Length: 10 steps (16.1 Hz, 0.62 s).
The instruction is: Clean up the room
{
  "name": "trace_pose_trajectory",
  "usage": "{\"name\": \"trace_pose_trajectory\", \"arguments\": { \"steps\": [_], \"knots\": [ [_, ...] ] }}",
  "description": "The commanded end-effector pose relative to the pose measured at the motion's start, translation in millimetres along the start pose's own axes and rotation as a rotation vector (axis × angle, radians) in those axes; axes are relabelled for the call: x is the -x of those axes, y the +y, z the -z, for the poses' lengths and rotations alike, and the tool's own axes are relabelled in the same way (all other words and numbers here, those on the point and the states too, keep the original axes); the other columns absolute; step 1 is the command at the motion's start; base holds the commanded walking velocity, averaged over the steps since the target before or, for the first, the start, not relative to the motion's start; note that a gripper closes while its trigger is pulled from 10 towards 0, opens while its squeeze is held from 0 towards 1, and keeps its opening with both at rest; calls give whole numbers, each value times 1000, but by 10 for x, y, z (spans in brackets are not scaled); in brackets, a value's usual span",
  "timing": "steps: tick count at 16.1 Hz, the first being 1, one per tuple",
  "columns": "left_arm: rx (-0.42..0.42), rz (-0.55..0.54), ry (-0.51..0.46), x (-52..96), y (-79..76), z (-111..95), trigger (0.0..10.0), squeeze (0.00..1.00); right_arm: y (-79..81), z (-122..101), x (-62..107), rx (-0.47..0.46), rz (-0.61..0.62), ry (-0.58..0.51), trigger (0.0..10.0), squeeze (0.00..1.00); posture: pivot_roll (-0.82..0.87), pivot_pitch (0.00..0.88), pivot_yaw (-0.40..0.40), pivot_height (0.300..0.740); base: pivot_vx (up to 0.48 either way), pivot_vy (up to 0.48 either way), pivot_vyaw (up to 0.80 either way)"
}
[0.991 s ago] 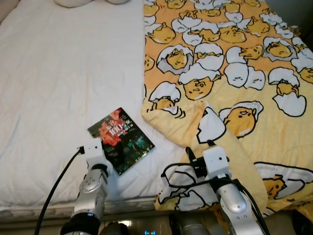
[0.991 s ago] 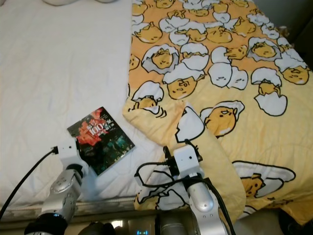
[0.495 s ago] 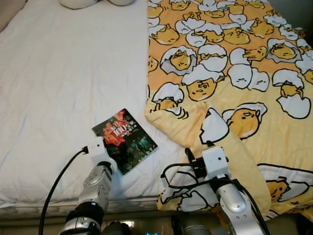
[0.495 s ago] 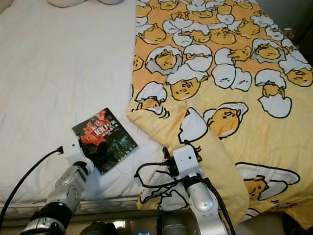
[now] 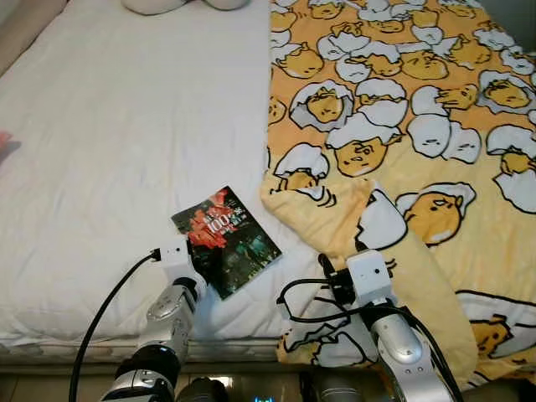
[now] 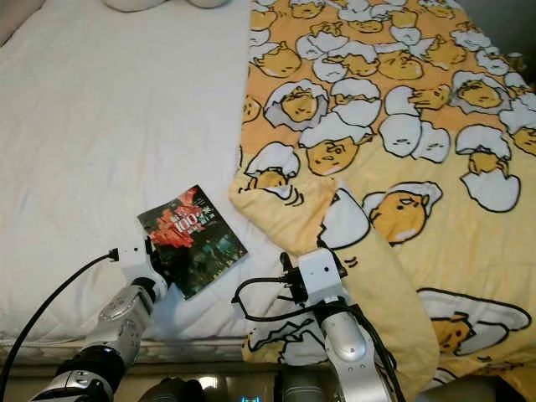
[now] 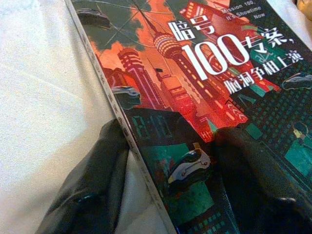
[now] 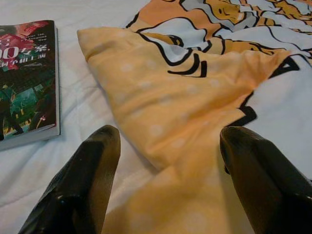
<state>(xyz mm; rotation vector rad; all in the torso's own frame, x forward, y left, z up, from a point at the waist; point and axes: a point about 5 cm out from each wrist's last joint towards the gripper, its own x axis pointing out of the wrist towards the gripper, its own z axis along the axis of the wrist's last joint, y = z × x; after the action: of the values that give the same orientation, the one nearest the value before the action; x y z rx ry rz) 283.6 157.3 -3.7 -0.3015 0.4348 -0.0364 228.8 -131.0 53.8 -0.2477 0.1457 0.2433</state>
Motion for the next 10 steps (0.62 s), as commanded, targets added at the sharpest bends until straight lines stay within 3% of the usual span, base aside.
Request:
{"name": "trace_pose_trajectory", "arguments": {
  "steps": [1, 5, 7, 10],
  "knots": [
    [9, 28, 164, 86, -74, 371, 0, 0, -23, 31, 4, -17, 10, 18, 10000, 0, -173, 182, 15, 740, 0, 0, 0],
    [20, 29, 124, 65, -21, 284, 0, 0, -5, 31, -26, -19, 7, 15, 10000, 0, -162, 166, 22, 740, 0, 0, 0],
    [90, 51, 36, -2, -82, 102, 0, 0, -7, 33, -27, -18, 9, 15, 10000, 0, -163, 166, 24, 740, 0, 0, 0],
    [76, 102, -69, -54, -158, -146, 0, 0, -24, 44, -17, -14, 15, 17, 10000, 0, -178, 158, 25, 740, 0, 0, 0]
  ]
}}
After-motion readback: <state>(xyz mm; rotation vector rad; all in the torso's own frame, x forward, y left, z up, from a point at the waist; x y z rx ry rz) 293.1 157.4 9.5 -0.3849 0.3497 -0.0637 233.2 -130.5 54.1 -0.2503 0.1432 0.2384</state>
